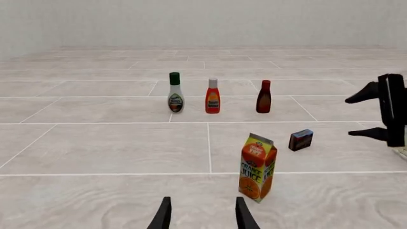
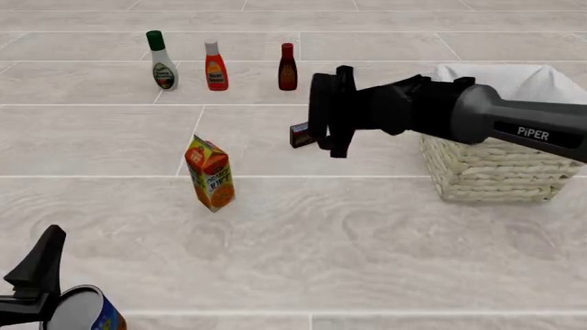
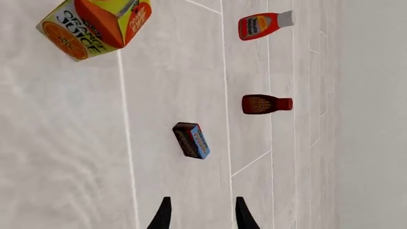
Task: Pick the chocolate pudding and place it in the basket.
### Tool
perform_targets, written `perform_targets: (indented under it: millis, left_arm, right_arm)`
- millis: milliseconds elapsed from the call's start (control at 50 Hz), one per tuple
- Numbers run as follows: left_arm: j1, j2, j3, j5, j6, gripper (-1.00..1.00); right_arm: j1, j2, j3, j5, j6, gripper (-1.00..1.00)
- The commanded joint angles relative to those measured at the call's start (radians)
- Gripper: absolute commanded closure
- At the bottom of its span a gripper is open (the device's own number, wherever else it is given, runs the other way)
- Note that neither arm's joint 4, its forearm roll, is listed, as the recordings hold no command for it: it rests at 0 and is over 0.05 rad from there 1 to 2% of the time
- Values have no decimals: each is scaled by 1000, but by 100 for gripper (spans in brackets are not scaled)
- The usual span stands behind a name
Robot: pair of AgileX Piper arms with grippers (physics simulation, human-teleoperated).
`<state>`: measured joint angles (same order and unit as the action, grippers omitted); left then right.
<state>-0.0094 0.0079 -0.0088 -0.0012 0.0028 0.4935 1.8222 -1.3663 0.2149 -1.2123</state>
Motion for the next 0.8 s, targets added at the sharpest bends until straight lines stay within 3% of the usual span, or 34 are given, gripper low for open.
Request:
perform_targets:
  millis: [20, 320, 400, 440, 540, 580, 660, 800]
  left_arm:
    - [0, -2, 3, -2, 0, -100]
    - [0, -2, 3, -1, 0, -100]
    - [0, -2, 3, -1, 0, -100]
    - [0, -2, 3, -1, 0, -100]
    - [0, -2, 3, -1, 0, -100]
    - [0, -2, 3, -1, 0, -100]
    - [0, -2, 3, -1, 0, -100]
    - [0, -2, 3, -1, 0, -100]
  right_arm:
    - [-12, 75, -75, -9, -79, -100]
    - [-29, 163, -123, -30, -129, -100]
    - [-35, 183, -124, -43, -163, -100]
    - [-51, 196, -103, -74, -213, -100]
    - [-55, 234, -138, -84, -231, -100]
    - [-72, 248, -127, -115, -278, -100]
    - [-58, 261, -168, -87, -245, -100]
    - [-67, 314, -206, -105, -281, -100]
